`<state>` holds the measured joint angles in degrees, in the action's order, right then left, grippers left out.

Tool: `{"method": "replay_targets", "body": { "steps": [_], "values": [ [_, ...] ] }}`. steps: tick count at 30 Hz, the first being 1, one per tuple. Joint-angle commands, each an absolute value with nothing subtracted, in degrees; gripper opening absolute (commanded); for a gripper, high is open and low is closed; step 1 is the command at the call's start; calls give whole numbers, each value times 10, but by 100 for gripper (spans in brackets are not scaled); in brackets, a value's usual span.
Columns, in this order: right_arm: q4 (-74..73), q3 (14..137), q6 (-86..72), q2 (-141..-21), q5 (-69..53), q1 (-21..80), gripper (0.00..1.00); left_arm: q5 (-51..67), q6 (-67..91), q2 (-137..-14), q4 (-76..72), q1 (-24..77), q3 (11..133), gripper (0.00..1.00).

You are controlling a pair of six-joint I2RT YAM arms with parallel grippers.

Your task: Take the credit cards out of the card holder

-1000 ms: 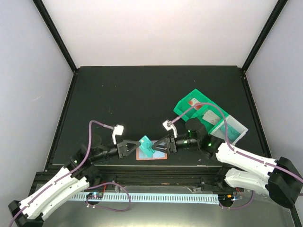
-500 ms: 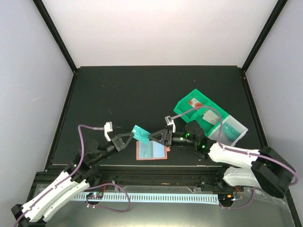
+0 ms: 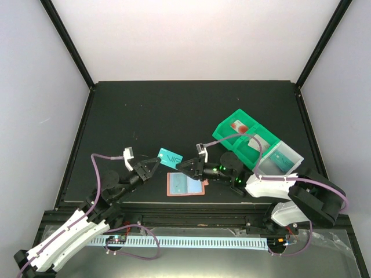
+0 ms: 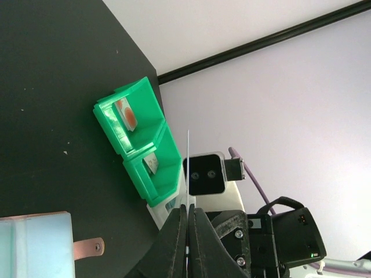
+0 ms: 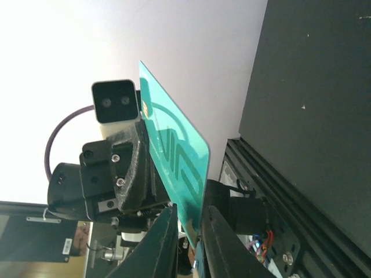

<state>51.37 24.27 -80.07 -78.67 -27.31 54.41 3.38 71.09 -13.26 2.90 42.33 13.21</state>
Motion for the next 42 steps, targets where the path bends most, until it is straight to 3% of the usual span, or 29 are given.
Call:
{"method": "replay_targets", "body": {
  "steps": [1, 7, 14, 21, 24, 27, 34, 42],
  "values": [
    [555, 243, -816, -783, -243, 548, 10, 17, 724, -130, 10, 419, 129, 2],
    [556, 242, -816, -783, -242, 548, 1, 13, 725, -127, 10, 419, 124, 2],
    [556, 236, -813, -777, -239, 548, 1, 11, 725, -122, 16, 419, 123, 1],
    [548, 229, -803, -768, -240, 548, 1, 4, 727, -102, 40, 419, 125, 16],
    [522, 227, -786, -750, -236, 548, 1, 4, 723, -93, 49, 419, 125, 25],
    [467, 235, -756, -725, -236, 548, 1, 4, 717, -86, 70, 419, 131, 43],
    [318, 246, -677, -652, -218, 547, 1, 20, 676, -78, 116, 419, 153, 97],
    [98, 283, -583, -557, -195, 506, 1, 41, 598, -83, 182, 419, 183, 99]
  ]
}}
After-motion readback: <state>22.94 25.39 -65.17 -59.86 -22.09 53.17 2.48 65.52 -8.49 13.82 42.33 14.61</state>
